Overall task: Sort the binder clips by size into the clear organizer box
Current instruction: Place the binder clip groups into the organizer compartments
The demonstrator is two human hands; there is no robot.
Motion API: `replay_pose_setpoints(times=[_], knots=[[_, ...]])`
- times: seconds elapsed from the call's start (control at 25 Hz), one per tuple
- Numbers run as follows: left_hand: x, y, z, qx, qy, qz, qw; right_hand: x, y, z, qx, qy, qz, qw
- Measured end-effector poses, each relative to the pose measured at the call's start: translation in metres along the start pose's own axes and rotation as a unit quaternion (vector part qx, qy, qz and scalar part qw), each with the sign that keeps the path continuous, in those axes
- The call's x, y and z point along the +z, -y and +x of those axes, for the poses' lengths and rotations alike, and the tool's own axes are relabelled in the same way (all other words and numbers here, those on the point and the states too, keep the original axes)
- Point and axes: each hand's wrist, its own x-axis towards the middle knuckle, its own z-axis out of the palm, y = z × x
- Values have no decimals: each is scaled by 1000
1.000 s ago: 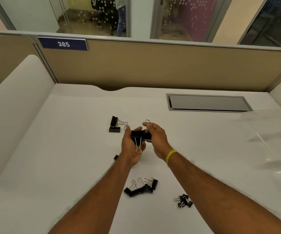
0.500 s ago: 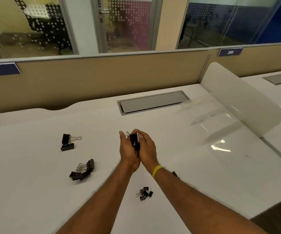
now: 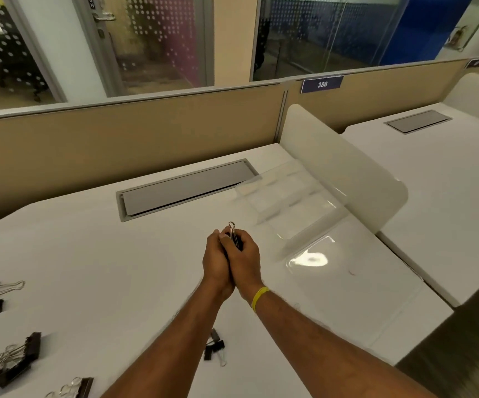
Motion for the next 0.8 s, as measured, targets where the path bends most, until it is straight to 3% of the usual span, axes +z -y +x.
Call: replay_pose_setpoints(times=[0.24, 0.44, 0.8], knots=[[64, 34, 58, 14, -101, 60, 993, -55, 10, 76, -3, -97, -8, 995], [94, 33, 119, 32, -165, 100, 981, -72, 21, 144, 70, -134, 74, 986], [98, 9, 221, 10, -136, 231, 963, -65, 8, 239, 76, -104, -30, 991]])
